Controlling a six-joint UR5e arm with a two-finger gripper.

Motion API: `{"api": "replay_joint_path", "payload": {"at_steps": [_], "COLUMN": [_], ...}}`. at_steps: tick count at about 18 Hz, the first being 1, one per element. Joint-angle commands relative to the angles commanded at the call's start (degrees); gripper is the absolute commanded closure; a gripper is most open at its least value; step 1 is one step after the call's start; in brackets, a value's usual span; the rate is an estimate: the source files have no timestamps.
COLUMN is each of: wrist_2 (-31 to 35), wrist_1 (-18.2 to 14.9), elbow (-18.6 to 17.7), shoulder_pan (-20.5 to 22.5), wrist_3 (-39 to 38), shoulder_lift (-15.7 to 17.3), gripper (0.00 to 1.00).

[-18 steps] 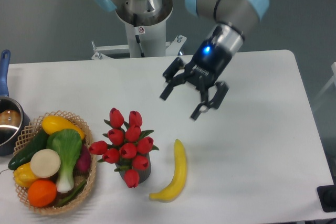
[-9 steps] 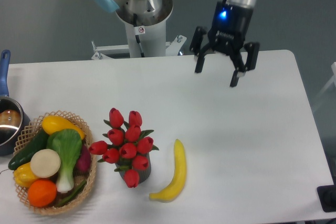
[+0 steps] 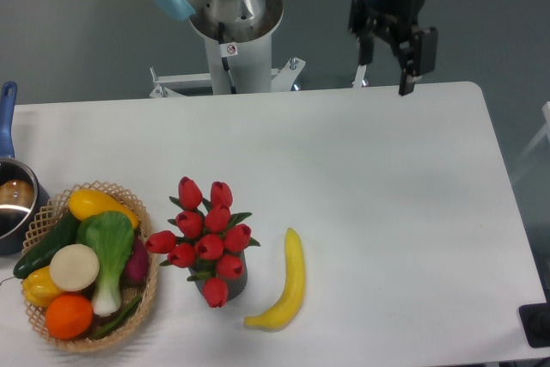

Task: Insert the flowers into the vase

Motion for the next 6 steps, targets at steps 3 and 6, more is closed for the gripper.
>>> {"api": "replay_joint_path", "payload": {"at_steps": [3,6], "wrist_2": [-0.4,-0.4], "wrist_1": [0.3,0.3], "elbow": [-0.1,-0.4], "shoulder_pan": [0.0,0.0], "wrist_3": [-0.1,-0.3], "shoulder_lift": [0.0,0.1], "gripper": [0.0,0.0]}}
